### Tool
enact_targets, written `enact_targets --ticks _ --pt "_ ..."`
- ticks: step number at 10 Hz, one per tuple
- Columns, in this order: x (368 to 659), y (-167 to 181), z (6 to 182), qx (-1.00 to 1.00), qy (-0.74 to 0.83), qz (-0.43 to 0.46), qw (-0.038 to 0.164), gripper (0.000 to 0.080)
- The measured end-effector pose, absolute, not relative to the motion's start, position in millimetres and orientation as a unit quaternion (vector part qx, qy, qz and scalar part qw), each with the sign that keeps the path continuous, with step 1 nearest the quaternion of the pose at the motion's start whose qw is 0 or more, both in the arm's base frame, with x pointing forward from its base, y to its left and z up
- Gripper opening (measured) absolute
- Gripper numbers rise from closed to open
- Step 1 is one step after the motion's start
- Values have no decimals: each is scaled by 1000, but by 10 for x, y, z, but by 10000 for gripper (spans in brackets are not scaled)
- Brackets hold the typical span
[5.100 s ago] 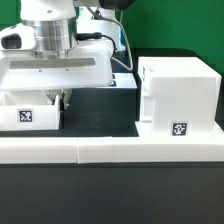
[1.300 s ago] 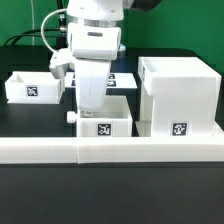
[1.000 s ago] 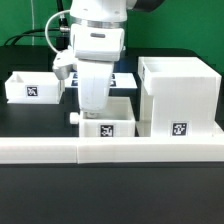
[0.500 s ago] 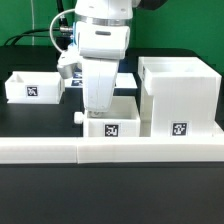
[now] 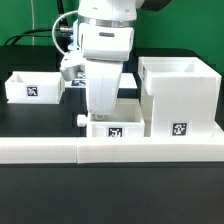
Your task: Assemble drawer
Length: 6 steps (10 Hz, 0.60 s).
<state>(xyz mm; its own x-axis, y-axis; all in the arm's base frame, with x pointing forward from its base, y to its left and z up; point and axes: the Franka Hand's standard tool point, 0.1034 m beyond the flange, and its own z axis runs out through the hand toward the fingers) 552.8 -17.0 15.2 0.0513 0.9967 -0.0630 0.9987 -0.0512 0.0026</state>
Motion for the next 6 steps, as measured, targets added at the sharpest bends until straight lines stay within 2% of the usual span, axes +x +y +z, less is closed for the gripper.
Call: enact_targets --ticks 3,6 --pt "5509 -165 131 726 687 -19 25 42" --pt "5511 -17 115 716 696 -34 31 43"
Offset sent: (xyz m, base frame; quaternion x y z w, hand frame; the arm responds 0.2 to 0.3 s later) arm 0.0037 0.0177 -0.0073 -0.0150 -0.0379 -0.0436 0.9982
